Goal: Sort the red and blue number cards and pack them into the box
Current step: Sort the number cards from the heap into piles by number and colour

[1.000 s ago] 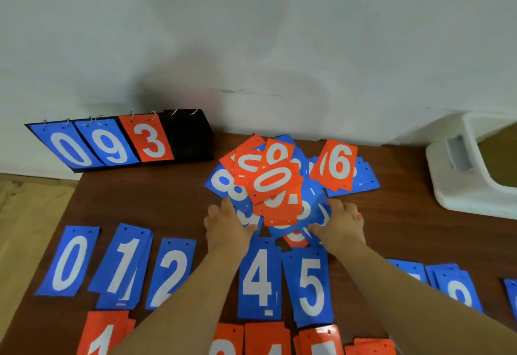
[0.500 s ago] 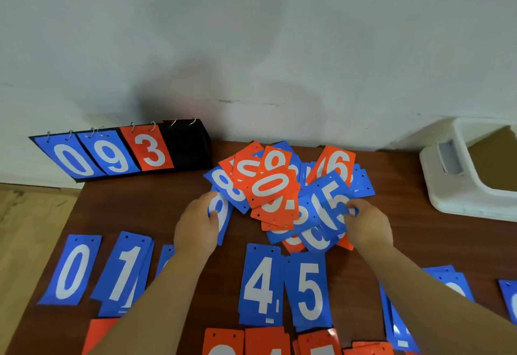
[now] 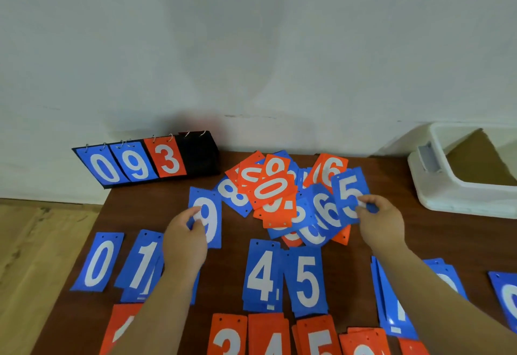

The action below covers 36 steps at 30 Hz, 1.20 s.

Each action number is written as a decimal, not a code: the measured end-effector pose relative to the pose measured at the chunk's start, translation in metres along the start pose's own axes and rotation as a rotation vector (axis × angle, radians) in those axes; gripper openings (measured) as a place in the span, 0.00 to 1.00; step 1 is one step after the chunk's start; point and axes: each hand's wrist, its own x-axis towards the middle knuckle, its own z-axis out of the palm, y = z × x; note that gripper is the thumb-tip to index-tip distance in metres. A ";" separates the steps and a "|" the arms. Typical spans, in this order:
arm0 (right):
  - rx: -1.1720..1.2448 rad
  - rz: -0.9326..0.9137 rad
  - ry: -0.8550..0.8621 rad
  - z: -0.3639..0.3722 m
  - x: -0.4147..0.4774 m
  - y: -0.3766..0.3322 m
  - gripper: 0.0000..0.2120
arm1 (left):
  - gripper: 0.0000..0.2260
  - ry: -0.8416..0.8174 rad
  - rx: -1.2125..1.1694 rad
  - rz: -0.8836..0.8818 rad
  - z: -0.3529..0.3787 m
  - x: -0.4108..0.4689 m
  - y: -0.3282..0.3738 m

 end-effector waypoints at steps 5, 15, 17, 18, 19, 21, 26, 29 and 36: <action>0.217 -0.055 -0.157 -0.018 -0.048 -0.005 0.12 | 0.17 -0.026 -0.105 0.022 0.006 -0.046 0.023; 0.157 -0.149 -0.339 -0.079 -0.104 0.044 0.09 | 0.15 0.082 -0.246 -0.089 -0.016 -0.179 0.001; 0.088 -0.195 -0.384 -0.087 -0.111 0.055 0.09 | 0.15 0.082 -0.269 -0.097 -0.015 -0.202 -0.009; 0.059 -0.217 -0.396 -0.090 -0.114 0.059 0.10 | 0.15 0.088 -0.272 -0.100 -0.014 -0.212 -0.013; 0.035 -0.236 -0.404 -0.092 -0.117 0.062 0.10 | 0.14 0.092 -0.270 -0.102 -0.014 -0.222 -0.015; -0.005 -0.263 -0.412 -0.093 -0.121 0.066 0.12 | 0.14 0.091 -0.274 -0.101 -0.016 -0.238 -0.017; -0.061 -0.301 -0.465 -0.074 -0.124 0.066 0.14 | 0.15 0.096 -0.278 -0.082 -0.028 -0.250 -0.028; -0.100 -0.304 -0.508 -0.056 -0.126 0.070 0.13 | 0.14 0.096 -0.274 -0.092 -0.037 -0.247 -0.037; -0.195 -0.189 -0.480 0.018 -0.114 0.070 0.11 | 0.15 -0.003 -0.204 -0.117 -0.066 -0.218 -0.070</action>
